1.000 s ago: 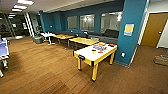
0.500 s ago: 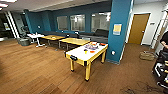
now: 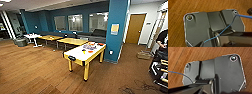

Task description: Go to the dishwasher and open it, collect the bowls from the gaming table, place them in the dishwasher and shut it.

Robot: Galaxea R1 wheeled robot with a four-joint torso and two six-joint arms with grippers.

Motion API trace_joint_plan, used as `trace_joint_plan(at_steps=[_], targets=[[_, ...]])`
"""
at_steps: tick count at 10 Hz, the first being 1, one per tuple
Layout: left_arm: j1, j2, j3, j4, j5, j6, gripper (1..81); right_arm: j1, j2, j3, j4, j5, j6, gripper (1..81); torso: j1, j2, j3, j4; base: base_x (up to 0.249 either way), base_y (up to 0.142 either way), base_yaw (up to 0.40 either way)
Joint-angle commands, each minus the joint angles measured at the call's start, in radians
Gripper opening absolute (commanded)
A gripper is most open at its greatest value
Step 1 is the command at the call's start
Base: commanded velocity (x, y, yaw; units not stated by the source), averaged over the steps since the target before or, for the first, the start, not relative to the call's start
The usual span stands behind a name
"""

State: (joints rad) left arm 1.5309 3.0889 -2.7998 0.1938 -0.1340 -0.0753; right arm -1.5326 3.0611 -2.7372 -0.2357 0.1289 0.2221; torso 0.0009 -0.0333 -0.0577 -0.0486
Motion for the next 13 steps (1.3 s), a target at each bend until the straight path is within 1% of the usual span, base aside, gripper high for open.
trace_joint_plan(at_steps=[1, 6, 13], targets=[[-0.045, 0.001, 0.002, -0.004, 0.042, 0.005, 81.1, 0.048, 0.006, 0.002, -0.013, -0.045, -0.001, 81.1, 0.0, 0.0, 0.0, 0.0, 0.0, 0.0, 0.0], [-0.045, 0.002, 0.002, -0.005, 0.039, 0.003, 81.1, 0.048, 0.006, 0.002, -0.013, -0.045, -0.003, 81.1, 0.0, 0.0, 0.0, 0.0, 0.0, 0.0, 0.0], [-0.045, 0.001, 0.002, -0.005, 0.037, 0.003, 81.1, 0.048, 0.004, 0.002, -0.013, -0.045, -0.003, 81.1, 0.0, -0.001, 0.0, 0.0, 0.116, 0.0, 0.0]])
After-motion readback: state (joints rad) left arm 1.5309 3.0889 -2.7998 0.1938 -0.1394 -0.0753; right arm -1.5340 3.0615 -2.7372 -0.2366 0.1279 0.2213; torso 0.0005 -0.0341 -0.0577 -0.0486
